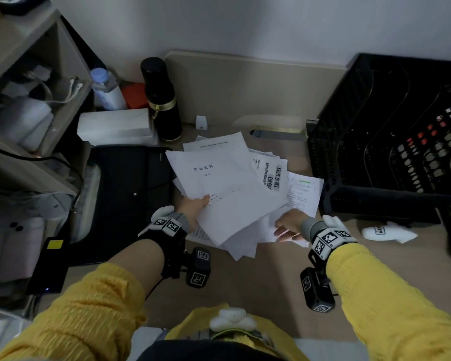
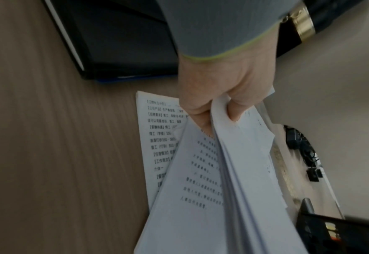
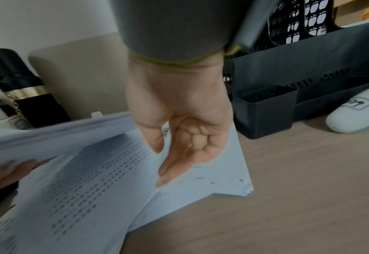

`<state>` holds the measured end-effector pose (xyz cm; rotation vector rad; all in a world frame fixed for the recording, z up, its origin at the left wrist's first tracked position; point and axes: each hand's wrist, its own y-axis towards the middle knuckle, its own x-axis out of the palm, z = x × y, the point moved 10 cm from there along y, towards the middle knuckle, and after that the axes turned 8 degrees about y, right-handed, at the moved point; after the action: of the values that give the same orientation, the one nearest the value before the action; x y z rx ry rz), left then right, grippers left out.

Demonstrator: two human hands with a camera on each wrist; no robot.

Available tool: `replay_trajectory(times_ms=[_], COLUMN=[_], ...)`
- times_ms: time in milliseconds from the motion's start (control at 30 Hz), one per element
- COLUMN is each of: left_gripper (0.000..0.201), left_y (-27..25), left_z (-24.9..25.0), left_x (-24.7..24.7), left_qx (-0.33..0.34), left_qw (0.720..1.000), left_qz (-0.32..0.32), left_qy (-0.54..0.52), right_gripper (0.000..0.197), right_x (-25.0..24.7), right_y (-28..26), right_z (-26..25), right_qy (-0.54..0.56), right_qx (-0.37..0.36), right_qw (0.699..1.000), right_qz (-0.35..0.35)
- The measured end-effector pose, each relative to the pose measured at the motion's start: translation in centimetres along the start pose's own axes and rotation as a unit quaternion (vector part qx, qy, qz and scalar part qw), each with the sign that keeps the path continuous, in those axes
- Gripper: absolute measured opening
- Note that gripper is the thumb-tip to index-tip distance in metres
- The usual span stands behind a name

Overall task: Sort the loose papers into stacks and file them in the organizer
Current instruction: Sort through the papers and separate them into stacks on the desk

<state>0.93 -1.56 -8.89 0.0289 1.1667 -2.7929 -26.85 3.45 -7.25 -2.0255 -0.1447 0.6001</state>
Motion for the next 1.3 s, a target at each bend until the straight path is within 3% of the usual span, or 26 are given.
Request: replay_trajectory(times_ms=[133, 333, 433, 567, 667, 733, 867, 967, 1000, 1067, 1167, 1300], left_gripper=[0.041, 0.039, 0.042, 0.046, 0.075, 0.089, 0.078, 0.044, 0.041, 0.042, 0.047, 0.081], left_y=[-0.2, -0.3, -0.3, -0.1, 0.1, 1.4, 1.9, 2.3, 2.5, 2.1, 1.2, 1.1], left_z=[-1.1, -0.9, -1.0, -0.1, 0.5, -0.5, -0.2, -0.7, -0.7, -0.1, 1.2, 2.0], left_x=[1.7, 1.7, 1.2, 0.9, 0.9, 0.2, -1.1, -2.2, -2.6, -2.8, -2.3, -2.2], left_qx=[-0.028, -0.018, -0.01, 0.037, 0.079, 0.067, 0.052, 0.032, 0.032, 0.051, 0.094, 0.132], left_qw=[0.999, 0.993, 0.98, 0.976, 0.969, 0.967, 0.974, 0.984, 0.985, 0.986, 0.986, 0.982], left_qz=[-0.046, -0.05, -0.059, -0.052, -0.058, -0.044, 0.005, 0.042, 0.054, 0.069, 0.062, 0.059], left_qy=[0.0, 0.102, 0.188, 0.208, 0.229, 0.243, 0.222, 0.168, 0.161, 0.146, 0.125, 0.125], right_gripper=[0.036, 0.053, 0.051, 0.053, 0.052, 0.049, 0.032, 0.034, 0.032, 0.037, 0.037, 0.035], right_x=[-3.6, -3.9, -3.0, -2.2, -2.5, -2.9, -2.2, -0.9, -0.1, 1.2, 2.2, 3.1], right_y=[2.0, 3.5, 4.1, 4.6, 4.9, 4.9, 5.1, 4.6, 4.1, 3.8, 3.9, 2.8], right_z=[-0.6, -1.6, -2.2, -2.2, -2.3, -2.5, -2.2, -1.5, -1.2, -0.5, -0.4, -1.2], right_qy=[0.059, -0.012, -0.092, -0.112, -0.129, -0.16, -0.134, -0.059, -0.042, -0.048, -0.069, -0.089], right_qx=[-0.026, -0.035, -0.022, -0.004, -0.007, -0.011, -0.018, -0.008, 0.003, 0.018, 0.004, -0.015], right_qw=[0.992, 0.988, 0.987, 0.988, 0.985, 0.979, 0.987, 0.997, 0.999, 0.998, 0.997, 0.994], right_qz=[0.109, 0.148, 0.128, 0.11, 0.113, 0.124, 0.09, 0.049, 0.022, -0.02, -0.029, -0.055])
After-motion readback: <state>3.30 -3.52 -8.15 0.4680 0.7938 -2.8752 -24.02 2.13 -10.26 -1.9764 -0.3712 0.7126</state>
